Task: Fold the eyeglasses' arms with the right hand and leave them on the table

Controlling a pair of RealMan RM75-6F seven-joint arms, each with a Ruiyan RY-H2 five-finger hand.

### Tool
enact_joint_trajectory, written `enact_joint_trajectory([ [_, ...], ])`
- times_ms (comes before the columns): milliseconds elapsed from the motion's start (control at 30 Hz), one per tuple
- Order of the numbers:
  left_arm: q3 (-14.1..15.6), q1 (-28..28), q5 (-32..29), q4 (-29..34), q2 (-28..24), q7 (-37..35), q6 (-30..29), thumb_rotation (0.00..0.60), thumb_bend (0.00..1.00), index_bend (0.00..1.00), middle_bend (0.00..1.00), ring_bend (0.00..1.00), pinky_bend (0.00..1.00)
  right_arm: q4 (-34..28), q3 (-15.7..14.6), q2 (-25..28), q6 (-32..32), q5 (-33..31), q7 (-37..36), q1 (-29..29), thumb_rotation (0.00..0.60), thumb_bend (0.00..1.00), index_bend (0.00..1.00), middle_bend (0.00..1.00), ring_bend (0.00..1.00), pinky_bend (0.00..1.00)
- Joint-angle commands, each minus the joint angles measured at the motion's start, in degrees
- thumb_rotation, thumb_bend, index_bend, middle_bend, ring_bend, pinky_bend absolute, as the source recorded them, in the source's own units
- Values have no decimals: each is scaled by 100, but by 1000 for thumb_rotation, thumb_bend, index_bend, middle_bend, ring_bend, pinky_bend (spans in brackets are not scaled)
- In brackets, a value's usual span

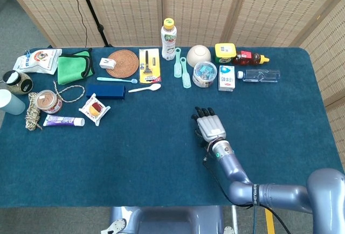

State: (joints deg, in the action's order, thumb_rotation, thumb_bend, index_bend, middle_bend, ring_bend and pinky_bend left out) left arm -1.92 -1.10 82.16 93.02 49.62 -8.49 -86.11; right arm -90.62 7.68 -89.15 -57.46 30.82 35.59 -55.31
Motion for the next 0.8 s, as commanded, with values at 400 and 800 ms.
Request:
enact_joint_trajectory([
  [400,10,5,41,128,-50,103,-28,564,436,90,98,103,0,259,-215,425,312,444,-506,455,600,125,193,0,0,0],
  [800,1,13,58,207,-75,156,-58,564,437,90,98,103,0,171,-124,621,391,689,-745,604,600,125,198,0,0,0],
])
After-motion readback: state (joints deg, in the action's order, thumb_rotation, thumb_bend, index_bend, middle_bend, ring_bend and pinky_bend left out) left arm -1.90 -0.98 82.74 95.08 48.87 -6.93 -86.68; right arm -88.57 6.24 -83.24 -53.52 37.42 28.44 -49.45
